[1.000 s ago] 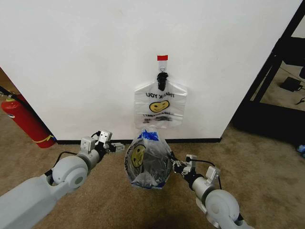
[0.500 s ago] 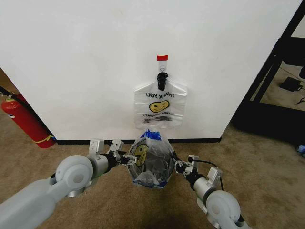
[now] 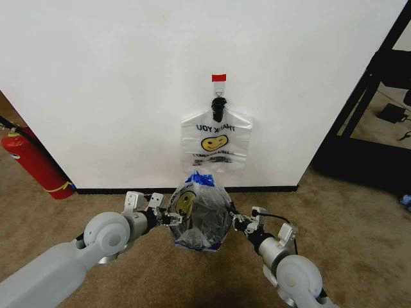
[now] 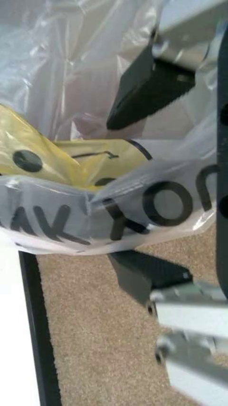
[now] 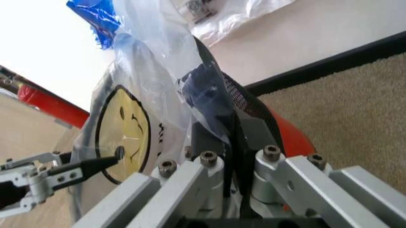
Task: Pick up the garbage bag from the wall and place it over the trash bin.
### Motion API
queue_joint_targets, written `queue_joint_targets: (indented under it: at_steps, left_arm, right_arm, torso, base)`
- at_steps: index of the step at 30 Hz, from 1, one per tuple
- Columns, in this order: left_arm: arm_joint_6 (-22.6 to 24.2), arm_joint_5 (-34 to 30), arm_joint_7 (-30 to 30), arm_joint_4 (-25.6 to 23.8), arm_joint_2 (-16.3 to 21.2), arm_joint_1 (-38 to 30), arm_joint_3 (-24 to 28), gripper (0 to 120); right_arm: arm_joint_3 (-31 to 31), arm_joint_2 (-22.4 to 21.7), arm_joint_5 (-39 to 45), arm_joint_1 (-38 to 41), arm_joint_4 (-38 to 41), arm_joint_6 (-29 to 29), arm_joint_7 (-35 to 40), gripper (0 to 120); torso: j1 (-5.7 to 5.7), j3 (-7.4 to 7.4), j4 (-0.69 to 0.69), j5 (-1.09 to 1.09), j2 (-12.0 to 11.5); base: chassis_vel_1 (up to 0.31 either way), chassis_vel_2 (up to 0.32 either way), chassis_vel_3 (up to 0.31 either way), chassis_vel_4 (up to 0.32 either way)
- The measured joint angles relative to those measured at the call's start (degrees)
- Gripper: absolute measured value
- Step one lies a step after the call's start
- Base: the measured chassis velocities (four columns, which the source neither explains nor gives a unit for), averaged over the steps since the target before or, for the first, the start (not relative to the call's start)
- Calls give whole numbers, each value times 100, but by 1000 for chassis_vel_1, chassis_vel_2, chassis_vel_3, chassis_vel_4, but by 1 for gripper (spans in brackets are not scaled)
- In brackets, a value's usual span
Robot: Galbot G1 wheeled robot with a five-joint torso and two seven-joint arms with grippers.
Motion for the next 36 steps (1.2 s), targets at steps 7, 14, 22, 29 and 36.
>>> queue_joint_targets:
  at_steps: [7, 14, 22, 29, 36]
  left_arm:
    - [-9, -277, -190, 15, -77, -50, 2, 47]
    - [8, -352, -207, 7, -68, -33, -23, 29]
    - [110, -360, -294, -13, -109, -44, -11, 10]
    - [187, -360, -473, -132, -104, -136, -14, 9]
    - [243, -48, -592, -201, -30, -197, -33, 7]
  right_arm:
    - [2, 36, -10, 1, -2, 2, 0, 0]
    - [7, 58, -38, -48, -3, 35, -3, 0]
    - [10, 76, -50, -80, 79, 55, -1, 0]
    - [-49, 66, -285, -88, 120, 79, -2, 0]
    - [-223, 74, -678, -113, 131, 130, -38, 17]
  torso:
    - [0, 0, 0, 0, 0]
    - [0, 0, 0, 0, 0]
    - [0, 0, 0, 0, 0]
    - [0, 0, 0, 0, 0]
    - [0, 0, 0, 1, 0]
  base:
    - [0, 0, 0, 0]
    - [0, 0, 0, 0]
    - [0, 0, 0, 0]
    - [0, 0, 0, 0]
    - [0, 0, 0, 0]
